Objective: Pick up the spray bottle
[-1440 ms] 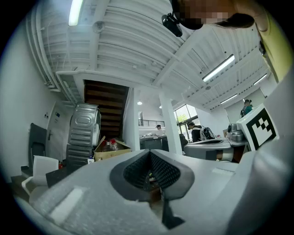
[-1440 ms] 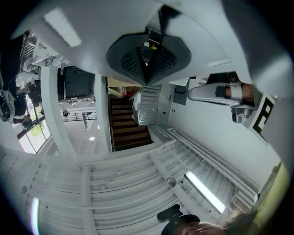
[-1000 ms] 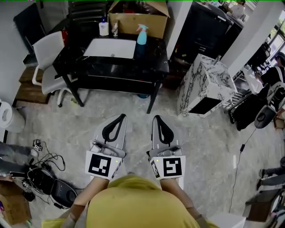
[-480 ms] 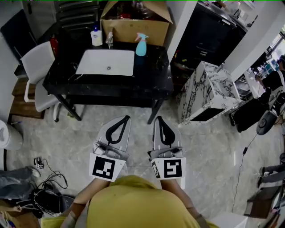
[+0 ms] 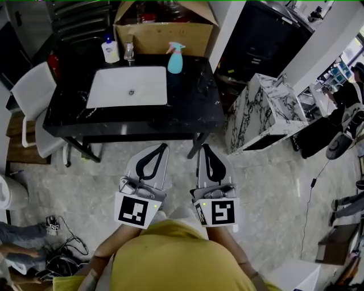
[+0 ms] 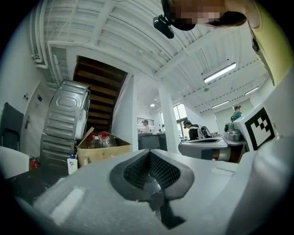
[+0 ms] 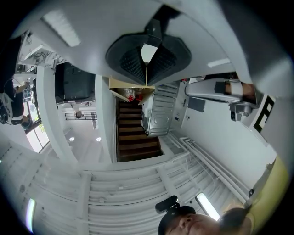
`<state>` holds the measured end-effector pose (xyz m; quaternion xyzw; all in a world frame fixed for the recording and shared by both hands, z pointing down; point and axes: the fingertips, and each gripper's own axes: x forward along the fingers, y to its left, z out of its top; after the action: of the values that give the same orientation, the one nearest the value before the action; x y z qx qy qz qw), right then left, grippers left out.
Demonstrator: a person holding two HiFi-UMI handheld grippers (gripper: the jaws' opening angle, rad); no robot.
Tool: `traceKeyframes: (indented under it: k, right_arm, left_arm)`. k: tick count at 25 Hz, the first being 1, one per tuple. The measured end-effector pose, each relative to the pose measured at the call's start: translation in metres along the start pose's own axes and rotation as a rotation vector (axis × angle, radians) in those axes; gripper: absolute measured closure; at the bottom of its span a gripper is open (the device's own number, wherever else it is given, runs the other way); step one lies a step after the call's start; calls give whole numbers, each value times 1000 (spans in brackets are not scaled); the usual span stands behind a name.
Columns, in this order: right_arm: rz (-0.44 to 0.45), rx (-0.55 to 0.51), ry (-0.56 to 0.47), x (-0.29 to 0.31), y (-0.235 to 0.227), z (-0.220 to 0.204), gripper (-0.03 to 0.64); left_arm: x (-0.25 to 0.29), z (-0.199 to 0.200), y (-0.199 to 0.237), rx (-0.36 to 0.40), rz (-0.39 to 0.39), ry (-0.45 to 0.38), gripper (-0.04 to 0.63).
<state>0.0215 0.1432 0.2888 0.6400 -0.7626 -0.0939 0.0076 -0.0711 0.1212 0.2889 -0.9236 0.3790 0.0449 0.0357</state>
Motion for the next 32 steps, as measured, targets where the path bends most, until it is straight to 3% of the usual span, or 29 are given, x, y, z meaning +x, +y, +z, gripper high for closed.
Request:
traceKeyframes:
  k: [14, 32]
  right_arm:
    - [43, 9, -9, 87, -22, -23, 600]
    - [146, 0, 9, 308, -120, -74, 561]
  left_arm:
    - [60, -18, 51, 20, 20, -7, 593]
    - [261, -50, 157, 0, 93, 8, 592]
